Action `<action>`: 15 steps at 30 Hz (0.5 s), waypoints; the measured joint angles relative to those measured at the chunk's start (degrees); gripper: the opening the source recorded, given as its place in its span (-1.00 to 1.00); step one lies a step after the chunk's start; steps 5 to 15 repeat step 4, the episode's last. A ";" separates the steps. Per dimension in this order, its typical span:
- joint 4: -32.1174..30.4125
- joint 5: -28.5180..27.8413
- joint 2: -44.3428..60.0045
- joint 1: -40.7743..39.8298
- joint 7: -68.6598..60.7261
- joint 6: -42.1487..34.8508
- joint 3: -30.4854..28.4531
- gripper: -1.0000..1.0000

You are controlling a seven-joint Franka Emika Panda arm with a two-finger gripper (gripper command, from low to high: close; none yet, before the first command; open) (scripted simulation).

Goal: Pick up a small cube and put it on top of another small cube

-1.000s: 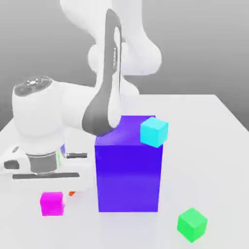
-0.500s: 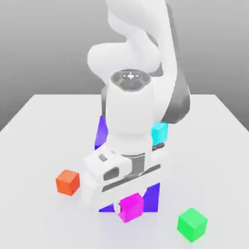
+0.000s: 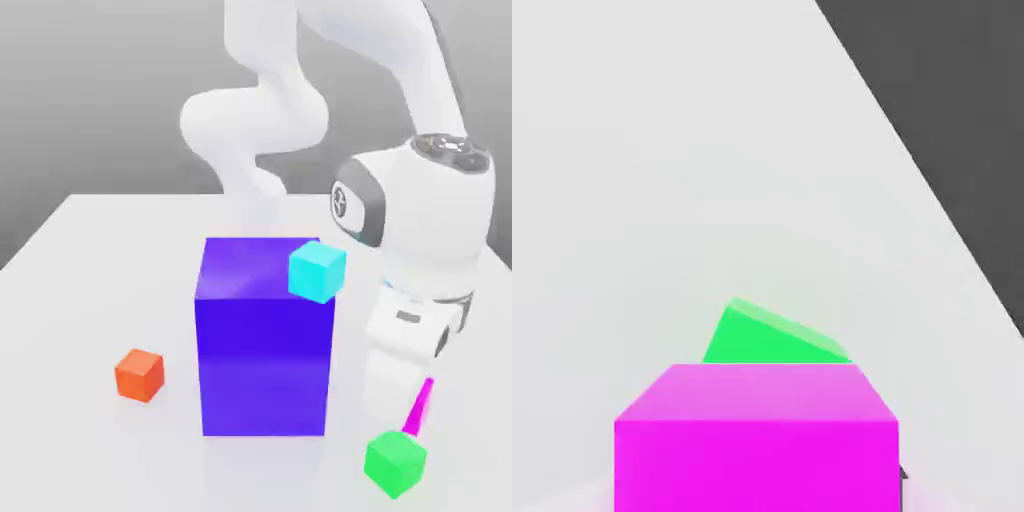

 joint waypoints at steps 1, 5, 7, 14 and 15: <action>0.05 -0.26 1.72 0.12 0.20 1.57 -0.21 -1.00; 0.08 -0.41 2.65 0.19 0.32 2.42 -0.32 1.00; 0.08 -0.41 2.65 0.19 0.32 2.42 -0.32 1.00; 0.08 -0.41 2.65 0.19 0.32 2.42 -0.32 1.00; 0.08 -0.41 2.65 0.19 0.32 2.42 -0.32 1.00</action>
